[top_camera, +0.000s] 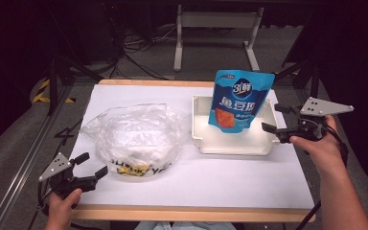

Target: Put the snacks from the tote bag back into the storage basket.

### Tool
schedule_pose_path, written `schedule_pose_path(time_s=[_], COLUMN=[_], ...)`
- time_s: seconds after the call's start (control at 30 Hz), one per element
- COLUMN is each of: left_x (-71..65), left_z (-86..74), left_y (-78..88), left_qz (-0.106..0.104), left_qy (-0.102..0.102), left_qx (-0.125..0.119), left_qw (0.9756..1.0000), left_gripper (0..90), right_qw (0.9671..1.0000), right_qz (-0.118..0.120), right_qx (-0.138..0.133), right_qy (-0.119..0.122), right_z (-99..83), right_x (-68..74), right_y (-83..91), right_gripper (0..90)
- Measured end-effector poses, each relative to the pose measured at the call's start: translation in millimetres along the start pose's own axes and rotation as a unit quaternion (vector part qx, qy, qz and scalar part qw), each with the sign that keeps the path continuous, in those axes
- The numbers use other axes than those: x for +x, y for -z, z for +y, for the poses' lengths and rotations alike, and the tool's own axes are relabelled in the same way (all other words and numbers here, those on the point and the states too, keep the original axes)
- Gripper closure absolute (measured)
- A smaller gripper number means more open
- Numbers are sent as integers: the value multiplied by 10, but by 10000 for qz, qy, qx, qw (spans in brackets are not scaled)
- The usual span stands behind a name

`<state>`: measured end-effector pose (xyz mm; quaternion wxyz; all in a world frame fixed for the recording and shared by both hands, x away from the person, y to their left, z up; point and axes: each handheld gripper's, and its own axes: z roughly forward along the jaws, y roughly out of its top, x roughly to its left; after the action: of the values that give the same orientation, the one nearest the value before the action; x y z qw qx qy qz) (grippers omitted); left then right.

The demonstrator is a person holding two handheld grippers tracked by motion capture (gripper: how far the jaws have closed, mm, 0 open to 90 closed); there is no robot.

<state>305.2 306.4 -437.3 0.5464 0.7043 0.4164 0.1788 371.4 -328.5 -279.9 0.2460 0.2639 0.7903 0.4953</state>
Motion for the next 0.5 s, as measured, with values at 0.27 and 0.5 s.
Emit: schedule_pose_path(time_s=[0.27, 0.5], left_x=[-24, -29], left_z=[8, 15], left_y=[16, 14], left_qz=[-35, -67], left_qy=[-29, -102], left_qx=[-46, -9], left_qw=[10000, 9999], left_gripper=[66, 66], right_qw=[9978, 9969], right_qz=[651, 778], right_qx=[83, 54], right_qy=[-51, -85], right_z=[28, -12], right_x=[313, 551], right_y=[-30, -104], right_gripper=[157, 98])
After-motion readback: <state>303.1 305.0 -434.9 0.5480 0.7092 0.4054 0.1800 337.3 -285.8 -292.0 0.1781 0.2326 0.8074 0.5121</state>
